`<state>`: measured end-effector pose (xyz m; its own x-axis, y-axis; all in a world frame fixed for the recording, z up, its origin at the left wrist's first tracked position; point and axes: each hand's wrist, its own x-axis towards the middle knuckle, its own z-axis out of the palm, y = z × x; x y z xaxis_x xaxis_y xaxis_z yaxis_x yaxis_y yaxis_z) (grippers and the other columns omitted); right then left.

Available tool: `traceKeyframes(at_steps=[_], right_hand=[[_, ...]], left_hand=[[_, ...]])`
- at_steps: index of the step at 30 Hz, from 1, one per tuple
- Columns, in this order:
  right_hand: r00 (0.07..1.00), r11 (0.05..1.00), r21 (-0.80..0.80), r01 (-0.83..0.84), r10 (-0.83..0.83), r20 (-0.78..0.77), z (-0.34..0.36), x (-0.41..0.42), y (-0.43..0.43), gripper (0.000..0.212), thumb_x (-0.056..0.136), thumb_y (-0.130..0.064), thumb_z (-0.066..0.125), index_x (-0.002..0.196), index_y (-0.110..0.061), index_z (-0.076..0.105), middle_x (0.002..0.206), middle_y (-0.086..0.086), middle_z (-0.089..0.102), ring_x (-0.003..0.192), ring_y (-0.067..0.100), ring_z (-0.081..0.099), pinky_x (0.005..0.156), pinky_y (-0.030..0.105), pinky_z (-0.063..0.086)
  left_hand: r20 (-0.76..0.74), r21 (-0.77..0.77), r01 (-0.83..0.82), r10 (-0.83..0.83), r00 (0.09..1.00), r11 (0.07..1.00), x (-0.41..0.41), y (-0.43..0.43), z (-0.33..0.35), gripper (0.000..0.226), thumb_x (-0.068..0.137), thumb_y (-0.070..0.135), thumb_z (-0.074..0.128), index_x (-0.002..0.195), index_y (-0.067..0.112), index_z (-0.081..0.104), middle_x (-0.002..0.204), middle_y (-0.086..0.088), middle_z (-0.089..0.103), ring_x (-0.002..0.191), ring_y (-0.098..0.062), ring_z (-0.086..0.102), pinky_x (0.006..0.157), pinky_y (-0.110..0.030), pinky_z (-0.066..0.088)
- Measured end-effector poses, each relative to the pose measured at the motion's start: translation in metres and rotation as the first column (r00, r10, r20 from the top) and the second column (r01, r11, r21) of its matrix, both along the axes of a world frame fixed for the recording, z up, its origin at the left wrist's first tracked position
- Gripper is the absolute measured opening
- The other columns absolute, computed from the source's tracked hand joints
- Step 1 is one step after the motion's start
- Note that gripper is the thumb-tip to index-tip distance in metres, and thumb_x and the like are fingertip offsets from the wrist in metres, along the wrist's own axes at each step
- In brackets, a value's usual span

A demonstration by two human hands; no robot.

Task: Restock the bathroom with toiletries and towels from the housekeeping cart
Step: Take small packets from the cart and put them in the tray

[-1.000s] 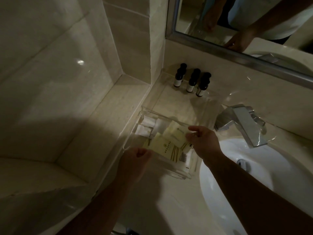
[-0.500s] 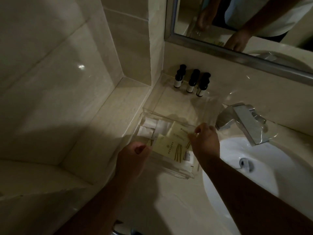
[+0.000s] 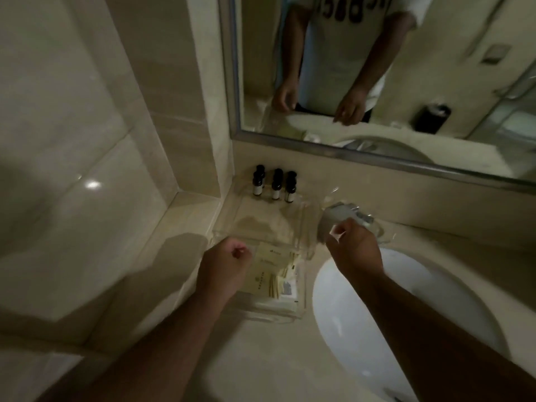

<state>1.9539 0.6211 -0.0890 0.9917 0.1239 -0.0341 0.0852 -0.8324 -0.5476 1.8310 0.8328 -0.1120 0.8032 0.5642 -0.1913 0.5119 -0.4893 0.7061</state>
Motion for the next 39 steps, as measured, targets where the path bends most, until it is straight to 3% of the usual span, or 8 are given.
traceKeyframes(at_steps=[9,13,16,20,25,31,35,39], right_hand=[[0.981,0.984,-0.147,0.102,-0.074,0.181,0.114,-0.019,-0.085,0.035,0.098,-0.042,0.053,0.119,-0.015,0.061,0.117,0.01,0.062,0.096,0.026,0.059,0.075,0.032,0.043],[0.946,0.962,-0.182,0.202,-0.144,0.289,0.173,-0.033,-0.125,0.035,0.098,-0.042,0.05,0.12,-0.018,0.062,0.119,0.011,0.062,0.102,0.029,0.06,0.08,0.036,0.047],[0.914,0.93,-0.26,0.261,-0.151,0.377,0.206,-0.056,-0.155,0.035,0.097,-0.045,0.048,0.119,-0.021,0.062,0.118,0.01,0.062,0.104,0.031,0.059,0.087,0.041,0.049],[0.876,0.891,-0.32,0.322,-0.152,0.458,0.248,-0.106,-0.206,0.037,0.096,-0.049,0.049,0.121,-0.025,0.062,0.126,0.008,0.06,0.117,0.031,0.054,0.096,0.043,0.043],[0.813,0.849,-0.288,0.443,-0.245,0.529,0.272,-0.181,-0.283,0.033,0.093,-0.047,0.05,0.117,-0.026,0.061,0.12,0.01,0.06,0.113,0.033,0.055,0.093,0.043,0.043],[0.806,0.715,-0.471,0.517,-0.222,0.548,0.28,-0.285,-0.373,0.045,0.094,-0.051,0.049,0.132,-0.029,0.05,0.127,0.006,0.057,0.116,0.029,0.055,0.092,0.041,0.046],[0.734,0.613,-0.437,0.658,-0.393,0.554,0.287,-0.346,-0.438,0.044,0.093,-0.048,0.053,0.13,-0.025,0.054,0.125,0.009,0.059,0.112,0.033,0.057,0.088,0.04,0.047],[0.566,0.524,-0.238,0.818,-0.657,0.498,0.279,-0.407,-0.489,0.043,0.09,-0.044,0.06,0.127,-0.023,0.056,0.121,0.012,0.058,0.111,0.037,0.058,0.09,0.041,0.049]], left_hand=[[0.193,0.129,0.229,-0.251,0.949,0.965,0.057,-0.049,0.118,0.02,0.093,0.038,0.061,0.107,0.024,0.066,0.098,0.009,0.068,0.083,-0.009,0.061,0.065,-0.021,0.045],[0.3,0.212,0.279,-0.334,0.893,0.937,0.057,-0.081,0.18,0.027,0.092,0.04,0.058,0.114,0.025,0.066,0.106,0.003,0.07,0.092,-0.017,0.064,0.082,-0.032,0.054],[0.36,0.267,0.318,-0.401,0.843,0.909,0.047,-0.1,0.212,0.04,0.096,0.044,0.055,0.131,0.025,0.059,0.119,0.001,0.067,0.102,-0.015,0.06,0.085,-0.031,0.048],[0.326,0.296,0.413,-0.497,0.804,0.861,0.03,-0.134,0.237,0.06,0.094,0.058,0.048,0.148,0.034,0.041,0.145,0.0,0.051,0.127,-0.022,0.049,0.102,-0.039,0.044],[0.238,0.303,0.535,-0.606,0.759,0.789,-0.001,-0.218,0.251,0.064,0.093,0.059,0.048,0.151,0.035,0.037,0.152,-0.011,0.041,0.136,-0.03,0.041,0.11,-0.047,0.04],[0.214,0.36,0.701,-0.786,0.581,0.616,-0.032,-0.349,0.259,0.062,0.097,0.052,0.045,0.153,0.027,0.036,0.155,-0.007,0.04,0.143,-0.029,0.029,0.118,-0.04,0.028],[0.204,0.409,0.793,-0.892,0.403,0.452,-0.046,-0.444,0.266,0.06,0.099,0.053,0.042,0.152,0.026,0.037,0.154,-0.006,0.043,0.142,-0.031,0.03,0.116,-0.039,0.028],[0.187,0.434,0.857,-0.958,0.216,0.277,-0.071,-0.535,0.271,0.058,0.1,0.052,0.043,0.151,0.024,0.04,0.153,-0.008,0.045,0.14,-0.034,0.034,0.115,-0.038,0.03]])
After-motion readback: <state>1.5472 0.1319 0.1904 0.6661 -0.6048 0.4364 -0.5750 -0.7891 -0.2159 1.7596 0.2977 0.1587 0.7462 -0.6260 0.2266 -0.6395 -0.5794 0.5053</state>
